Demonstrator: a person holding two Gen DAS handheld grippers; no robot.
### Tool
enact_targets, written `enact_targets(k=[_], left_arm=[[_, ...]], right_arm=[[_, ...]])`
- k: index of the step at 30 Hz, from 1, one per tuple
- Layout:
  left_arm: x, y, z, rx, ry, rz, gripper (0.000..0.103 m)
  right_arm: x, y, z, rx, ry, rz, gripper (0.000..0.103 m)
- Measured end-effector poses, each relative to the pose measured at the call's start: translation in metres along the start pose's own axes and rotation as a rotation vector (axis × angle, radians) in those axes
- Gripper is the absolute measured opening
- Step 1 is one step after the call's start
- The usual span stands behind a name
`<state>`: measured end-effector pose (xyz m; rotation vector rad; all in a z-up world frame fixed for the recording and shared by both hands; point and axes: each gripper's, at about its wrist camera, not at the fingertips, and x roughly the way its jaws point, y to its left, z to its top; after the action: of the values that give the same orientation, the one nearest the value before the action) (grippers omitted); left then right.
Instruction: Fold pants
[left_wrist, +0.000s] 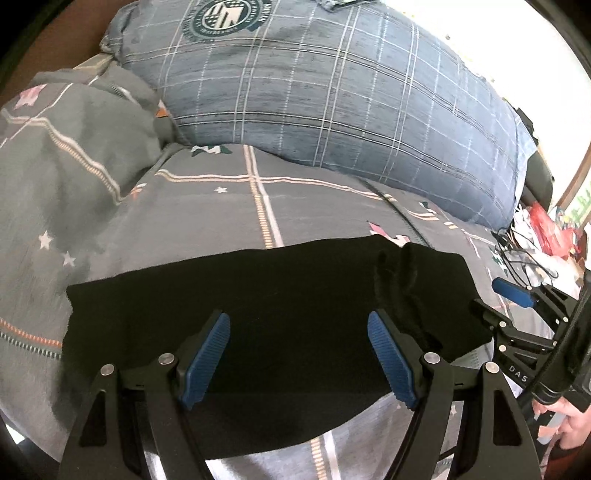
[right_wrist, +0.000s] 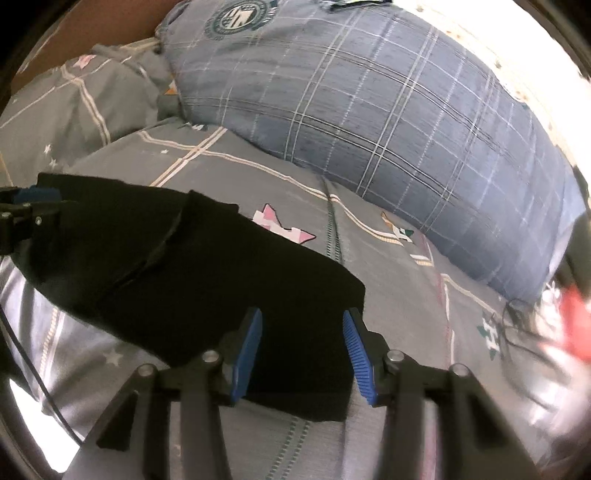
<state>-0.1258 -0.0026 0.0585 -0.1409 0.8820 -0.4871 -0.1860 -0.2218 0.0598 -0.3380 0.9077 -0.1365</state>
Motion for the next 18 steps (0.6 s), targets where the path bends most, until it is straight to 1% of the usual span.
enact_targets(k=[9,12,14,18], left_arm=[[-0.005,0.017,0.0,-0.04,-0.013,-0.001,0.077],[-0.011,0.025,-0.001,-0.053,-0.02,0.01,0.078],[-0.016,0.031,-0.003,-0.065,-0.023,0.025,0.078],[-0.028,0.042,-0.006,-0.092,-0.032,0.041,0.078]], right_arm=[[0.003,0.01,0.005,-0.028,0.017,0.009,0.047],[0.002,0.014,0.008,-0.034,0.011,0.015,0.048],[0.001,0.018,0.01,-0.038,0.005,0.021,0.05],[0.002,0.024,0.013,-0.045,-0.001,0.037,0.051]])
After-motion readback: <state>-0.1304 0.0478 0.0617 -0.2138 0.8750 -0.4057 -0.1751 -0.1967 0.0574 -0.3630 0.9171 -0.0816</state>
